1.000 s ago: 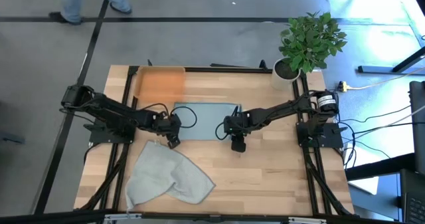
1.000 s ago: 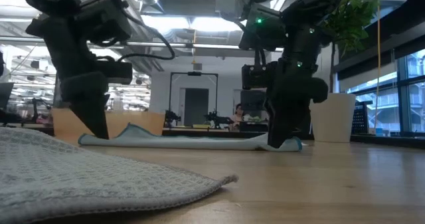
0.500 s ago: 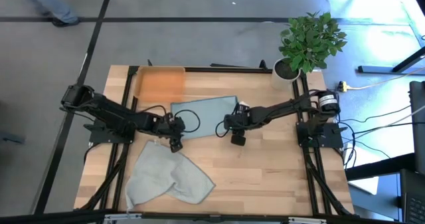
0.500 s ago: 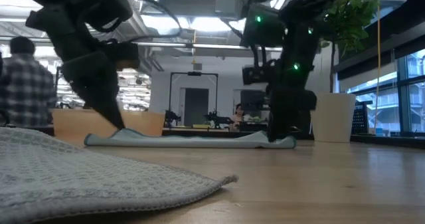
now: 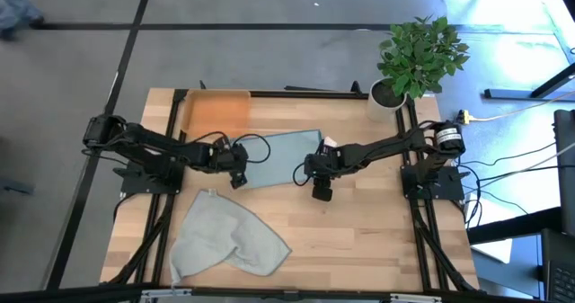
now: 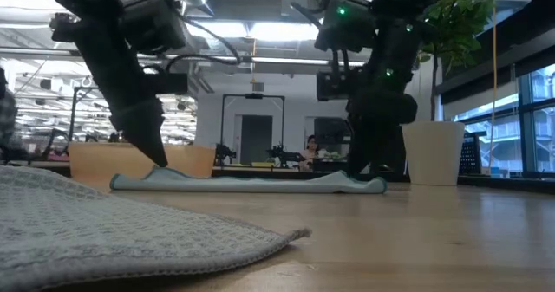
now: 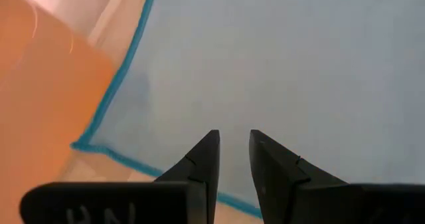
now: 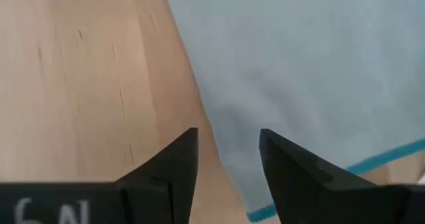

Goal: Roll microfiber towels into tight, uniform cylinder then place into a basket
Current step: Fold the blue microfiber cloth

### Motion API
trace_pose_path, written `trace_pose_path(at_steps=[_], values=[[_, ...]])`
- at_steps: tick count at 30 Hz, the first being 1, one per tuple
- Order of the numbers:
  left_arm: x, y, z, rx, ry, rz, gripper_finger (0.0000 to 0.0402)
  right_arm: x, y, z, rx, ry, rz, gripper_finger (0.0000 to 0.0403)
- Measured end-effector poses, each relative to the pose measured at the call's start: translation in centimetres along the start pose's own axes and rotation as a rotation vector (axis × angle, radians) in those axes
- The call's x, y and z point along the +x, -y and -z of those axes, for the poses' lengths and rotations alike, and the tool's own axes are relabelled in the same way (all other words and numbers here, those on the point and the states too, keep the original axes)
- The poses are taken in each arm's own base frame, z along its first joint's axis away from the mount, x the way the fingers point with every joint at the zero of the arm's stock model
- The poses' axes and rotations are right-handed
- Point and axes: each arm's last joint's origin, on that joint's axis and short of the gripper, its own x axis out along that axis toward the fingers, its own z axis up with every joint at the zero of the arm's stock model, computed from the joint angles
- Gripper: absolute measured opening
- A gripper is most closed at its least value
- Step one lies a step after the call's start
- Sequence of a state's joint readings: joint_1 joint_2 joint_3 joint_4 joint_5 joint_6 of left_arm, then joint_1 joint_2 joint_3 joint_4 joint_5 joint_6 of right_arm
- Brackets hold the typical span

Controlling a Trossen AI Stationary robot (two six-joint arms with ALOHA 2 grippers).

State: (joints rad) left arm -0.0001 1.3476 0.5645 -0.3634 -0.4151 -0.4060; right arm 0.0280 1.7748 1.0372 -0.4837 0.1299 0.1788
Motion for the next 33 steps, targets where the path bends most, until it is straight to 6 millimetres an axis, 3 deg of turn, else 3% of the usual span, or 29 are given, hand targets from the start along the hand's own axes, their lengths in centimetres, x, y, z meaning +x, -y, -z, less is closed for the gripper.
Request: trace_pose_path(at_steps=[11,24,33], values=[[1.5,-1.2,2.5,-0.101,-0.080,0.014,0.0071,1.4,0.9,2.4,0.022,-0.059,0.023,0.0163],[0.8,1.2,2.4,-0.099,-0.060,0.278,0.0071,1.8,2.4,1.8,-0.013,-0.004,0.055,0.0163],[0.3,2.4,2.7,-0.116,-0.057,0.347,0.0071,2.0,3.6,1.5,-0.049,0.021,0.222,0.0163]])
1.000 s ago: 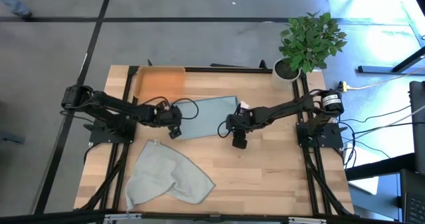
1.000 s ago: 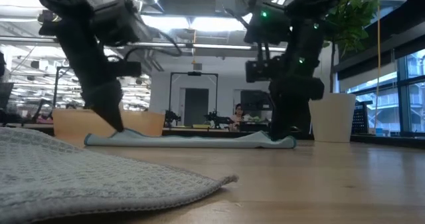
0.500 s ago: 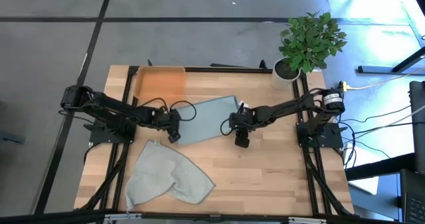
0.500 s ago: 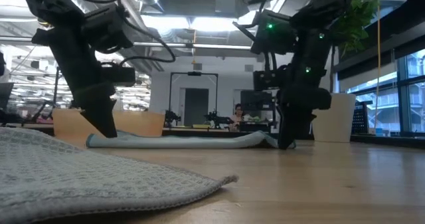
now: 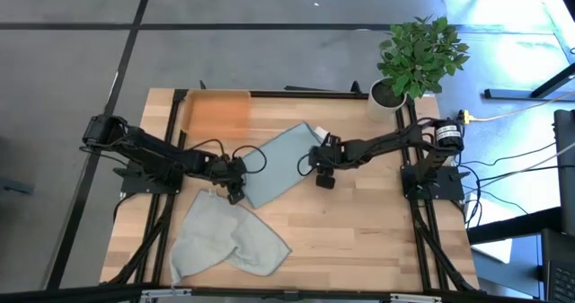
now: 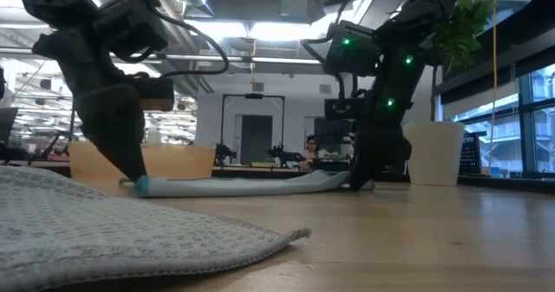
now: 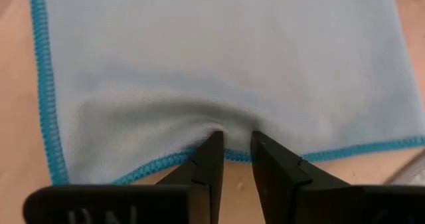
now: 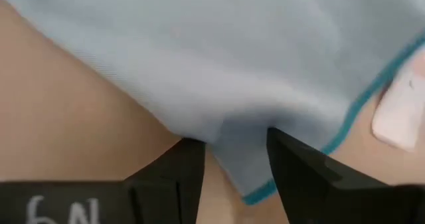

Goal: Roll microfiber towels into tight, uniform cylinder then place into a basket
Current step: Fold the blue microfiber cloth

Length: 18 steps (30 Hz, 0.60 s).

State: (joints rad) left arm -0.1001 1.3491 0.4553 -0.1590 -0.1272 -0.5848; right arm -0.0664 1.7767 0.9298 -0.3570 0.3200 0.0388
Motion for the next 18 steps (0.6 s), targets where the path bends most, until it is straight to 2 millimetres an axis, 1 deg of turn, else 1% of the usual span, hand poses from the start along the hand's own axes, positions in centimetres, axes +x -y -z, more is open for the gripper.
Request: trace_pose_path(at_steps=[5,10,14,18], values=[[-0.1,0.5,0.3,-0.015,-0.001,0.016,0.0071,0.2,1.1,0.0,0.003,-0.002,0.128,0.0163],[-0.2,1.1,0.3,0.005,0.014,0.032,0.0071,0.4,1.7,0.0,0.018,-0.007,0.143,0.0163],[-0.5,1.6,-0.6,0.046,0.036,0.046,0.0071,0.0,1.7,-0.1,0.020,0.006,0.138,0.0163],[-1.1,2.3,-1.9,0.111,0.075,0.063,0.0071,-1.0,1.4,-0.3,0.013,0.030,0.127,0.0163]])
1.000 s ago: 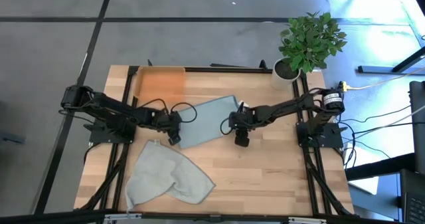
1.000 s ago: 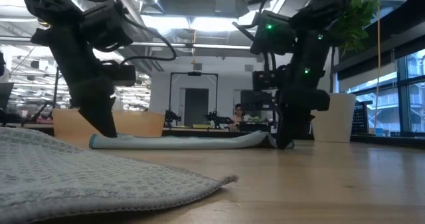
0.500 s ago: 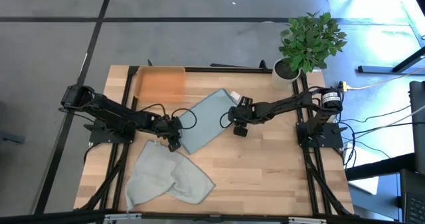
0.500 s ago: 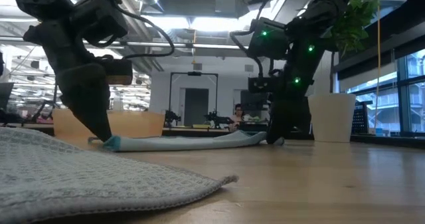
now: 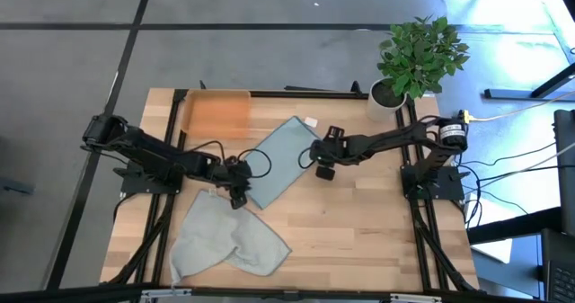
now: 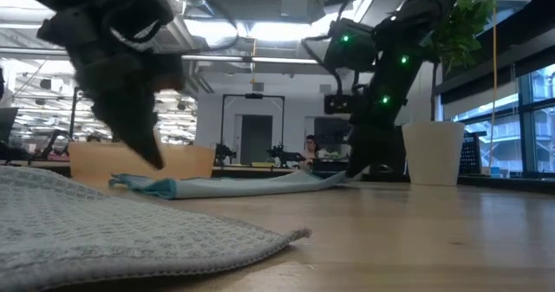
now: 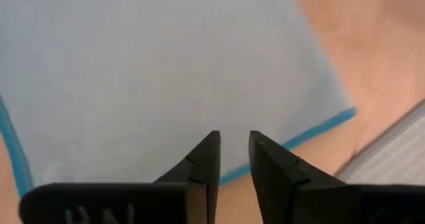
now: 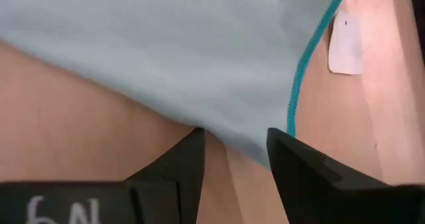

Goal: Roll microfiber towels into tight, uniform cylinder then place into a basket
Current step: Fold the blue microfiber cloth

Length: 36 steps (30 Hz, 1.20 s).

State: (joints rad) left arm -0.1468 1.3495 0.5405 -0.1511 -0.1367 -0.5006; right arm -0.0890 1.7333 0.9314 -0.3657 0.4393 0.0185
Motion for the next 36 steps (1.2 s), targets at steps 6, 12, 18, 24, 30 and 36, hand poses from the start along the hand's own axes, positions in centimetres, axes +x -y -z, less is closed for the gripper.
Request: trace_pose_path(at_steps=[6,12,18,24,30,36], values=[[-0.8,0.1,-1.6,0.090,-0.010,-0.075,0.0071,-2.0,0.0,-0.5,0.061,0.069,-0.074,0.0163],[-1.2,-1.8,-1.6,0.094,-0.078,-0.297,0.0071,-2.4,-0.6,-1.4,0.106,0.149,-0.341,0.0163],[-0.6,-3.9,-0.3,0.026,-0.123,-0.351,0.0071,-1.3,-1.5,-2.0,0.105,0.229,-0.445,0.0163],[-0.2,-4.8,1.0,-0.018,-0.156,-0.372,0.0071,0.3,-2.0,-2.1,0.107,0.229,-0.440,0.0163],[0.0,-4.8,1.4,-0.083,-0.153,-0.341,0.0071,1.8,-1.8,-1.7,0.140,0.185,-0.426,0.0163],[0.4,-4.4,1.5,-0.103,-0.118,-0.252,0.0071,2.5,-0.9,-1.5,0.168,0.165,-0.320,0.0163]])
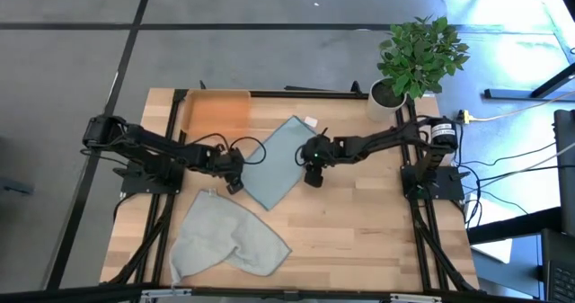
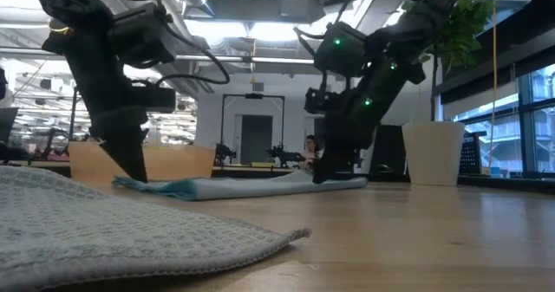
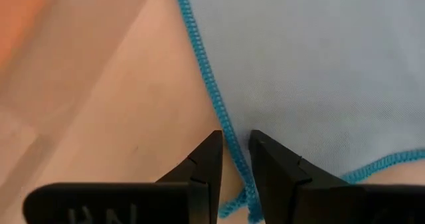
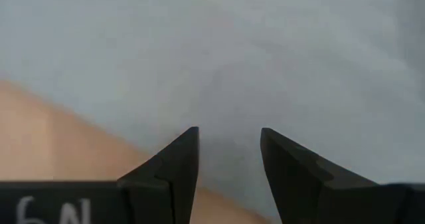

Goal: Roll microfiber towels into tight, uniform cylinder then place into a basket
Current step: Fold the blue microfiber cloth

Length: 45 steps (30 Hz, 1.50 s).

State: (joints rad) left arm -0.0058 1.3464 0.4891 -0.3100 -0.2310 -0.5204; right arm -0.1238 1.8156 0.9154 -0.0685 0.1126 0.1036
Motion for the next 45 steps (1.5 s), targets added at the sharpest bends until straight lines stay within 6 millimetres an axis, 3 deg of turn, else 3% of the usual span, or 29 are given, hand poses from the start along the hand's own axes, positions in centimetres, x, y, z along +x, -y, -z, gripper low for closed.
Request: trace_pose_path(at_steps=[12,24,36,45], values=[[-0.2,2.0,0.6,-0.038,0.028,0.153,0.0071,0.2,2.3,-0.1,0.042,-0.003,0.088,0.0163],[-0.9,3.8,0.7,0.084,0.082,0.236,0.0071,0.2,2.1,-0.1,-0.064,-0.006,0.088,0.0163],[-1.0,2.2,-2.0,0.147,0.162,0.101,0.0071,-0.2,-1.7,0.3,-0.168,-0.004,-0.037,0.0163],[-0.3,1.2,-1.1,0.094,0.119,0.088,0.0071,-0.2,-1.4,0.2,-0.155,-0.007,-0.032,0.0163]])
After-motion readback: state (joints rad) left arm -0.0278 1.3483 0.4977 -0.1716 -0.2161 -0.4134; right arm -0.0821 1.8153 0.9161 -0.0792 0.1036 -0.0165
